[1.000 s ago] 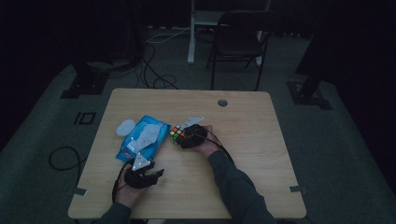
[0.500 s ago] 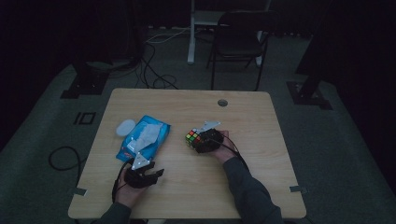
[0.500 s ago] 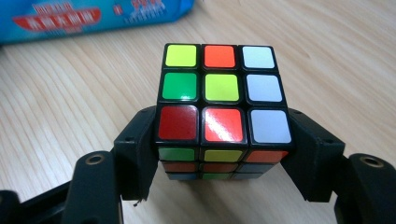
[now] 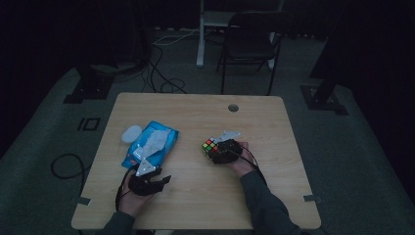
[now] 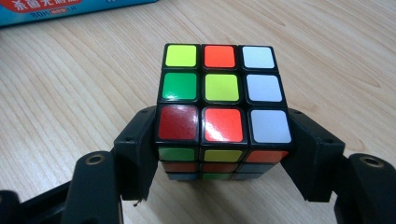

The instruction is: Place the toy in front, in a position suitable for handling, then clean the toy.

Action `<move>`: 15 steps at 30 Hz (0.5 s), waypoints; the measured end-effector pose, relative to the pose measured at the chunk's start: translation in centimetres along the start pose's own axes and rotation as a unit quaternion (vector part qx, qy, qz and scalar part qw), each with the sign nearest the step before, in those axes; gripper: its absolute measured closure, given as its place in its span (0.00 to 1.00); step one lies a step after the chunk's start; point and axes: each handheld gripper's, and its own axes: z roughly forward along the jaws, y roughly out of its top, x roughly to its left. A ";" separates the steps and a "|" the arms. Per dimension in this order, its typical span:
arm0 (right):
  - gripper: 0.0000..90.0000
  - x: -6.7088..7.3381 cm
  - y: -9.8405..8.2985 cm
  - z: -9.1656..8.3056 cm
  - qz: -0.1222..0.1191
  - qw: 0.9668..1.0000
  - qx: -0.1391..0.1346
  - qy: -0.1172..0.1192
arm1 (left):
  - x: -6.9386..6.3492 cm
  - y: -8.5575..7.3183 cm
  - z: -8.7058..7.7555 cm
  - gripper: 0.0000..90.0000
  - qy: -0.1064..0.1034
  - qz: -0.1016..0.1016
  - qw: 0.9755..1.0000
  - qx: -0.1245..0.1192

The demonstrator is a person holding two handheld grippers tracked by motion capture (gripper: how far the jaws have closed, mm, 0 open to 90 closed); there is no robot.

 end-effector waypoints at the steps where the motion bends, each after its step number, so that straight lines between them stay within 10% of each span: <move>1: 0.38 0.0 -0.1 0.0 0.001 1.000 0.001 0.001 | 0.0 0.1 -0.1 0.55 0.000 -0.001 1.000 0.000; 15: 0.38 -0.2 -0.8 -0.3 0.016 1.000 0.000 -0.004 | 0.1 2.4 -1.3 0.54 0.003 0.029 0.999 -0.014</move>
